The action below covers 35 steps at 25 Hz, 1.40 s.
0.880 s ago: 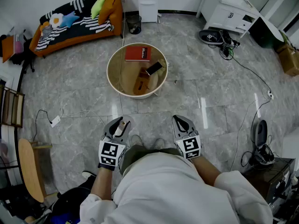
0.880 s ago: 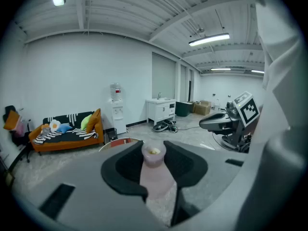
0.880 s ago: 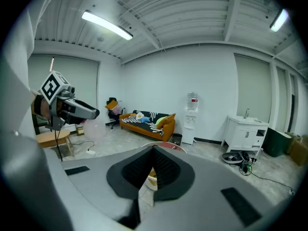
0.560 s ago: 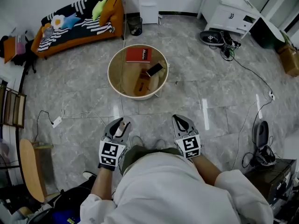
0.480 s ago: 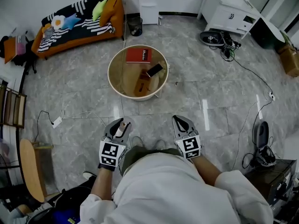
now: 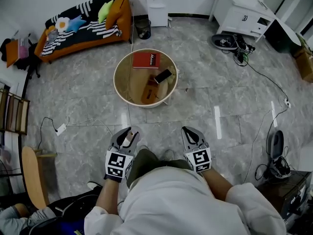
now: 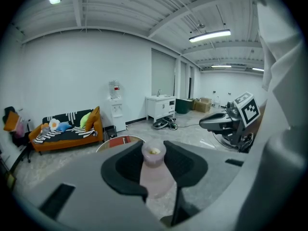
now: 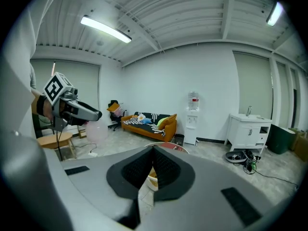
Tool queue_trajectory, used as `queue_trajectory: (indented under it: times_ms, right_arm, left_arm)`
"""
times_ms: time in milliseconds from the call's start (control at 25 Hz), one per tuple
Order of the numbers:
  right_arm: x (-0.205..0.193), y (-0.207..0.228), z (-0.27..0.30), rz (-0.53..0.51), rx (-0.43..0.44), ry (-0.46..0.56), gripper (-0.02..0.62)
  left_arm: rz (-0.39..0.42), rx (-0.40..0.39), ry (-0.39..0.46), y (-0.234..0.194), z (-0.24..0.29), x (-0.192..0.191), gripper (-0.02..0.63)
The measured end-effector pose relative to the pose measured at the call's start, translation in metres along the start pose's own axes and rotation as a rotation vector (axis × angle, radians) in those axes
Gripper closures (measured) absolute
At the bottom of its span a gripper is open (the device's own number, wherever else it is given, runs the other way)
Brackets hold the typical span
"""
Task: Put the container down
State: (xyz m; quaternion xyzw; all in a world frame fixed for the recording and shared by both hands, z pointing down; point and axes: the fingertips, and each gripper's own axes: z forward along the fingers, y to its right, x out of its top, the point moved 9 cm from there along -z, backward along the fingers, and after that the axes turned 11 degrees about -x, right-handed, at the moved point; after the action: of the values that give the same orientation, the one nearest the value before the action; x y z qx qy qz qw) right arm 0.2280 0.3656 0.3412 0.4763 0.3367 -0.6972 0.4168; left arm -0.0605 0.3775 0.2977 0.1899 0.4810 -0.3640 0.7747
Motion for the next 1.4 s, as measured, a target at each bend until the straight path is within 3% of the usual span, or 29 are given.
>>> queue_trajectory:
  times_ms: [320,640,1400]
  right_arm:
    - [-0.014,0.005,0.025,-0.019,0.003,-0.055,0.573]
    - [-0.01,0.003,0.084,-0.044,-0.029,-0.115,0.573]
    - [0.035,-0.012,0.336,-0.055,-0.085,-0.27,0.572]
  left_arm:
    - [-0.024,-0.005,0.004,-0.034,0.028,0.0,0.469]
    - [-0.04,-0.038,0.007,-0.112,0.077,-0.005,0.469]
    - [0.0,-0.204,-0.082,-0.344,0.233,-0.011,0.469]
